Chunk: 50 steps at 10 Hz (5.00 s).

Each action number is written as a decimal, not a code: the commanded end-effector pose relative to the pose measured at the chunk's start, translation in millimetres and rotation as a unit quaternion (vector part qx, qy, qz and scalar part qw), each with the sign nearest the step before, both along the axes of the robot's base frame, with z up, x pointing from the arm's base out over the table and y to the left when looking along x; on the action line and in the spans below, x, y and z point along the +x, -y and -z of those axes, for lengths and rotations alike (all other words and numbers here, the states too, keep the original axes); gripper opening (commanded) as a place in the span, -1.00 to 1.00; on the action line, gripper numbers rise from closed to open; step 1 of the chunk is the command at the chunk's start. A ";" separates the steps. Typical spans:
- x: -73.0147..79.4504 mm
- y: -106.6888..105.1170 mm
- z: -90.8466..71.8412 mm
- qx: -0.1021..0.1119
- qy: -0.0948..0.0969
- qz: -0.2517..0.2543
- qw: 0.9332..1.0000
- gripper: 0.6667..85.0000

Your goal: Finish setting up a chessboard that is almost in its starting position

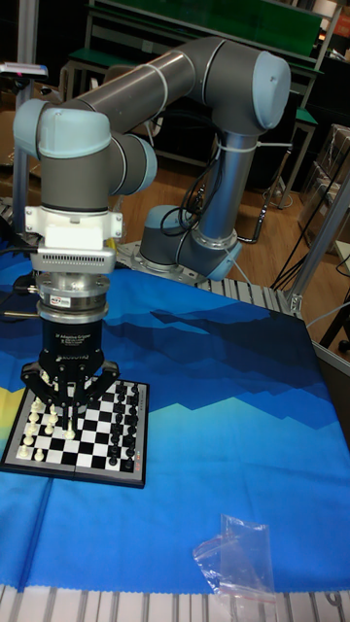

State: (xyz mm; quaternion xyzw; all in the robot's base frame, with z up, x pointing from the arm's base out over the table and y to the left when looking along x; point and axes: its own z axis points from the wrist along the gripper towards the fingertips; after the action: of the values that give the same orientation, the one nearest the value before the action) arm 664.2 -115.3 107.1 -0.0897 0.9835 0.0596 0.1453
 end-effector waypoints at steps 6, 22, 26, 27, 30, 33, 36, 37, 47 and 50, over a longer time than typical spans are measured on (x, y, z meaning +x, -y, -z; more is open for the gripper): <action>-27.0 8.7 1.2 -0.001 -0.017 0.010 1.000 -0.94; -42.4 39.5 18.1 -0.078 -0.083 -0.049 0.992 -0.99; -31.2 31.8 20.3 -0.073 -0.083 -0.045 0.993 -0.99; -29.2 30.9 22.8 -0.072 -0.082 -0.045 0.993 -0.99; -25.7 31.0 26.3 -0.074 -0.076 -0.046 0.993 -0.99; -31.2 34.2 27.2 -0.079 -0.088 -0.043 0.992 -0.99; -50.7 43.3 28.2 -0.093 -0.126 -0.037 0.987 -0.99; -53.1 45.7 28.2 -0.098 -0.131 -0.037 0.986 -0.99; -37.5 41.7 28.5 -0.099 -0.111 -0.037 0.988 -0.99; -26.4 32.9 34.1 -0.097 -0.105 -0.037 0.989 -0.99</action>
State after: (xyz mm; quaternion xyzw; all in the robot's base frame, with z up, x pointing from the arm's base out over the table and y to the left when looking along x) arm 628.7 -157.4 75.6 -0.1375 0.9898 -0.0302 0.0209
